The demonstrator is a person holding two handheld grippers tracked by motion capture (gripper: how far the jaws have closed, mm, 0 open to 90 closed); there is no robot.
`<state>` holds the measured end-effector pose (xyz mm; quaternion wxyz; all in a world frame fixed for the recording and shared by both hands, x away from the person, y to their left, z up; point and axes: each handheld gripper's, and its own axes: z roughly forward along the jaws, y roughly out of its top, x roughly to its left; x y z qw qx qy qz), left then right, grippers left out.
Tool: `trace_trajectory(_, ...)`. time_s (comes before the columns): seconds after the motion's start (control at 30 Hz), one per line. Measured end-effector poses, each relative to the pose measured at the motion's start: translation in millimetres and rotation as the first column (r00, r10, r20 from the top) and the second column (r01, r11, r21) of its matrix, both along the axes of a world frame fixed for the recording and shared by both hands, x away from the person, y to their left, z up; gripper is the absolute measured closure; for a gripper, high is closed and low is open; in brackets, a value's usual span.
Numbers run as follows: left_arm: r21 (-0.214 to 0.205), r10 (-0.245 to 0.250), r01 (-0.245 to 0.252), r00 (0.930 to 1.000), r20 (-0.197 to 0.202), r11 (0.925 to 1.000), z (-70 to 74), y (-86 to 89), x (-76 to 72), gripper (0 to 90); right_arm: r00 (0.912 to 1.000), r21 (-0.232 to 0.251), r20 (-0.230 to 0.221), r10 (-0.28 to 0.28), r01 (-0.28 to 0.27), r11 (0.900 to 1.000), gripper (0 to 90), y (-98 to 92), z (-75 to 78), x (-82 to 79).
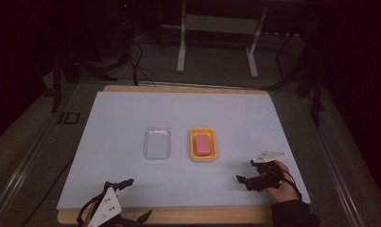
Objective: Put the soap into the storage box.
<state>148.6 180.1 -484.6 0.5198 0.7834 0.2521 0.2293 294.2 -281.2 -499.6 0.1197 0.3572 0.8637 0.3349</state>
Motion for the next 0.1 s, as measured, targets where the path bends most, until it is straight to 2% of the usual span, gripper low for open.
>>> trace_trajectory(0.1,0.000,0.000,0.000,1.0000,0.000,1.0000,0.1,-0.3,0.0,0.8,1.0000,-0.005,0.001,0.005,-0.005,1.0000,13.3,-0.5,-0.5,0.1)
